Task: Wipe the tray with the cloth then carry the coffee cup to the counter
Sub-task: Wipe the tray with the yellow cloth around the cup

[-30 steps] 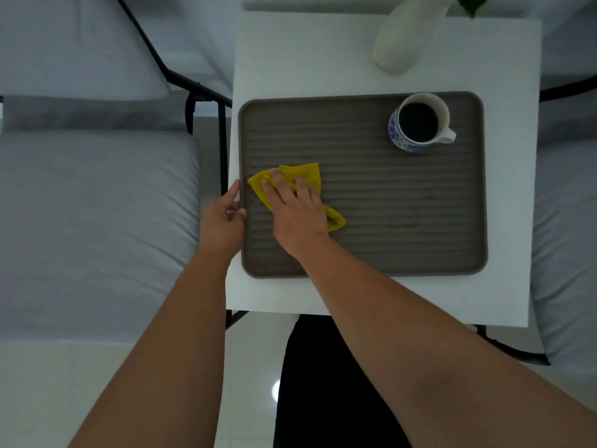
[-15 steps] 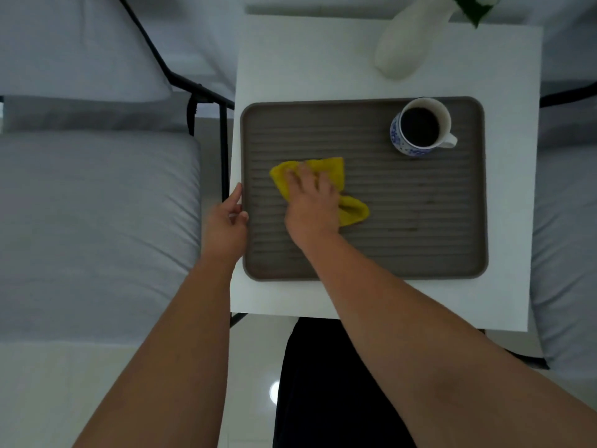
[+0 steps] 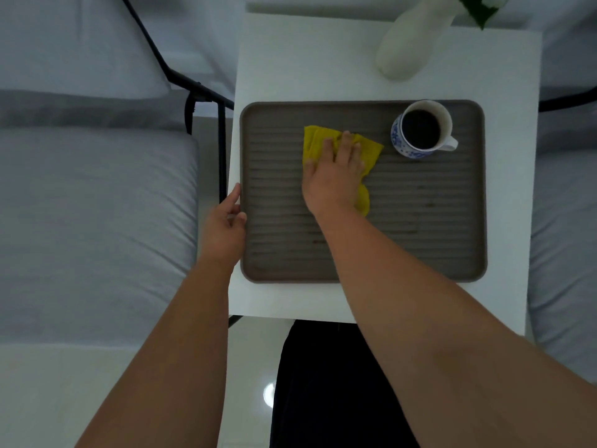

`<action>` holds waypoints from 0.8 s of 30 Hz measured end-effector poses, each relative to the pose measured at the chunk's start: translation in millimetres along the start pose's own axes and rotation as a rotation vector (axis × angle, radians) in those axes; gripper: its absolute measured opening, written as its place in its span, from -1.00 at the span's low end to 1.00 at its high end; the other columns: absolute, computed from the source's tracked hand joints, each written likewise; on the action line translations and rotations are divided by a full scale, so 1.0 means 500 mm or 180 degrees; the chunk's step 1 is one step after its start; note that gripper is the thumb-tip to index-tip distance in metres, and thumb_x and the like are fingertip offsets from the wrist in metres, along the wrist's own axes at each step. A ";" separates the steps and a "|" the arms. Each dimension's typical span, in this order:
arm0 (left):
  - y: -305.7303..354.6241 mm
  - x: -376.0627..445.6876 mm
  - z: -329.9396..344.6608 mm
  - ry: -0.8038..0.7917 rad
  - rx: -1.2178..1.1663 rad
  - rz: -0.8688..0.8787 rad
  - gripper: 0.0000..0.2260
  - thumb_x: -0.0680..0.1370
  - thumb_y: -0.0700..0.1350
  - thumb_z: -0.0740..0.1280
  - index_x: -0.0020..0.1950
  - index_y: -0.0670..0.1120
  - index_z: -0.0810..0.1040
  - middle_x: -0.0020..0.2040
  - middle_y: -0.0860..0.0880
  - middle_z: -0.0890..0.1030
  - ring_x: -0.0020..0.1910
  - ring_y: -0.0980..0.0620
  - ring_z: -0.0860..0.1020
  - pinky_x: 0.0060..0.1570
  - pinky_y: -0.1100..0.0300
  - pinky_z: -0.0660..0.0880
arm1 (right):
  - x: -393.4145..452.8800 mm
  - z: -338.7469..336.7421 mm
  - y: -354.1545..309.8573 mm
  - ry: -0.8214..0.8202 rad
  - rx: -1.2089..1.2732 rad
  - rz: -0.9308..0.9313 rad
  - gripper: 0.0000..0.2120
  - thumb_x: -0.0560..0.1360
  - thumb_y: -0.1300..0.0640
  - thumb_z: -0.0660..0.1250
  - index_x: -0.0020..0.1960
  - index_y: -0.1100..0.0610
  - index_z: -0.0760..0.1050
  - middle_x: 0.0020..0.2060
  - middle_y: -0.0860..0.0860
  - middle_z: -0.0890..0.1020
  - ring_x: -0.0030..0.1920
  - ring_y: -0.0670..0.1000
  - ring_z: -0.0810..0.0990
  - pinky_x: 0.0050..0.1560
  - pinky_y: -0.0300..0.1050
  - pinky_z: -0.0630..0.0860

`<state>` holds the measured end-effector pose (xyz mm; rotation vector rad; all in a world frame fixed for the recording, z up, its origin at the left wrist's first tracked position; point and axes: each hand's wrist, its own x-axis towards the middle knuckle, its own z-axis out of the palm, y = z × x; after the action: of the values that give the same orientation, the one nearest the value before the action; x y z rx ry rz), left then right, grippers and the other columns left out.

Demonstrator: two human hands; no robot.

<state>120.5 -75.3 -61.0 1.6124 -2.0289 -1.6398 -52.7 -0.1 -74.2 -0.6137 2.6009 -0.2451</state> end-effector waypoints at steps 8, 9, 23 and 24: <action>-0.004 0.006 -0.005 -0.0063 0.0127 0.0102 -0.53 0.60 -0.33 0.17 0.48 -0.01 0.32 -0.15 0.16 0.51 -0.29 0.36 0.52 -0.10 0.47 0.45 | -0.050 0.042 -0.003 -0.0489 -0.0663 -0.1705 -0.45 0.57 0.07 0.17 0.53 -0.07 0.11 0.57 -0.06 0.03 0.54 0.17 0.00 0.48 0.20 -0.01; -0.005 0.005 -0.005 -0.0054 0.0187 0.0121 -0.53 0.60 -0.32 0.17 0.48 0.00 0.32 -0.15 0.16 0.52 -0.28 0.34 0.52 -0.08 0.46 0.45 | -0.064 0.038 0.030 -0.0411 -0.0630 -0.1786 -0.45 0.53 0.09 0.24 0.49 -0.08 0.22 0.55 -0.05 0.14 0.52 0.20 0.11 0.45 0.23 0.08; -0.047 -0.042 0.036 0.0744 0.0902 0.0076 -0.65 0.65 -0.11 0.16 0.43 -0.07 0.42 0.05 -0.07 0.50 -0.03 0.10 0.48 -0.02 0.46 0.31 | -0.166 0.011 0.267 0.0648 -0.0045 0.0967 -0.55 0.56 0.01 0.15 0.45 -0.06 0.32 0.52 0.07 0.23 0.43 0.34 0.21 0.36 0.38 0.17; -0.046 -0.051 0.046 0.0728 0.0938 0.0133 -0.63 0.65 -0.15 0.14 0.48 -0.10 0.35 0.03 -0.08 0.41 -0.05 0.08 0.42 -0.02 0.50 0.24 | -0.170 0.015 0.238 0.0590 -0.0030 0.0895 -0.56 0.55 0.02 0.19 0.43 -0.08 0.33 0.51 0.06 0.24 0.41 0.33 0.24 0.32 0.35 0.20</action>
<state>132.9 -38.5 -74.7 1.7361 -2.2422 -1.1221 -26.6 144.0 -80.0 -0.2313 2.8272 -0.2070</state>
